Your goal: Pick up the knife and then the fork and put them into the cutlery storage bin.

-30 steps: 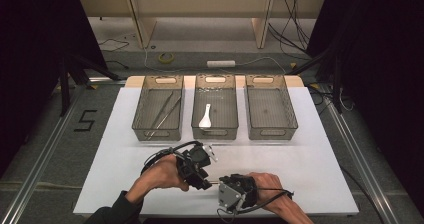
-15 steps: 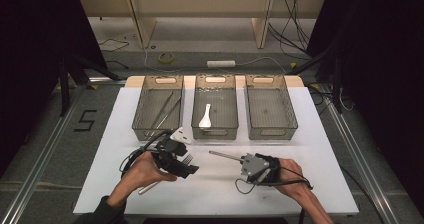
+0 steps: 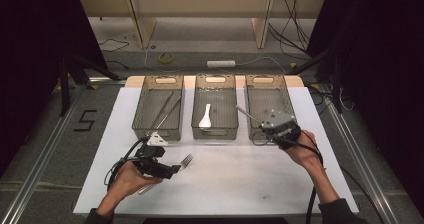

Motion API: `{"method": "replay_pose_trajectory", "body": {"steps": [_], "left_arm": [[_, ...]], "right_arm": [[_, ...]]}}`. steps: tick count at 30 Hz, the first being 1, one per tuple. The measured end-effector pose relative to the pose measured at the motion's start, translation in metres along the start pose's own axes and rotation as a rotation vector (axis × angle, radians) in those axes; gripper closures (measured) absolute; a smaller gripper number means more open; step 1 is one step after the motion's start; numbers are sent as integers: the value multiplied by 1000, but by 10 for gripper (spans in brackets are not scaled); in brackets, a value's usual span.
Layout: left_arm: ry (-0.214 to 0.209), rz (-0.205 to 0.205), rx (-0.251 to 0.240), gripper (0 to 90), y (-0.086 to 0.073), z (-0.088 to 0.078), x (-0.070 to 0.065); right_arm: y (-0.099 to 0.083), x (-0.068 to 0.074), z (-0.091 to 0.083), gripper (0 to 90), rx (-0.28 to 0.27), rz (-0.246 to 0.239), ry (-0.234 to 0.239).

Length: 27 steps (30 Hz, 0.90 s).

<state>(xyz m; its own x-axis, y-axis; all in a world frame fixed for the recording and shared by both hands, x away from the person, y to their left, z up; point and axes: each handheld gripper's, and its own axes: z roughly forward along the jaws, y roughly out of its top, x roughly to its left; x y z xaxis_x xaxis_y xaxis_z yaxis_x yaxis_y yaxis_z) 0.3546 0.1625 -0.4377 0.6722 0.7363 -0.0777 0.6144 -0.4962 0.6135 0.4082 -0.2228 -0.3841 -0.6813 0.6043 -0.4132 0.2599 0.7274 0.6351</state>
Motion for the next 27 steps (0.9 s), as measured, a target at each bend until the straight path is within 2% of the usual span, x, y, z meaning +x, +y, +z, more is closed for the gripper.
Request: {"method": "replay_pose_trajectory", "body": {"steps": [6, 12, 17, 21, 23, 27], "left_arm": [[22, 11, 19, 197, -6, 0, -1], [34, 5, 32, 197, -12, 2, -1], [30, 9, 47, 198, -13, 2, 0], [32, 10, 55, 199, -14, 3, 0], [34, 15, 55, 201, -14, 3, 0], [31, 13, 54, 203, -15, 3, -1]], "right_arm": [[13, -37, 15, 837, 17, 141, 0], [21, -68, 36, 837, 52, 253, 8], [22, -83, 54, 837, 54, 323, -3], [21, -92, 66, 836, 83, 347, -11], [21, -95, 71, 836, 92, 372, -6], [17, -96, 81, 836, 117, 391, -7]]}}
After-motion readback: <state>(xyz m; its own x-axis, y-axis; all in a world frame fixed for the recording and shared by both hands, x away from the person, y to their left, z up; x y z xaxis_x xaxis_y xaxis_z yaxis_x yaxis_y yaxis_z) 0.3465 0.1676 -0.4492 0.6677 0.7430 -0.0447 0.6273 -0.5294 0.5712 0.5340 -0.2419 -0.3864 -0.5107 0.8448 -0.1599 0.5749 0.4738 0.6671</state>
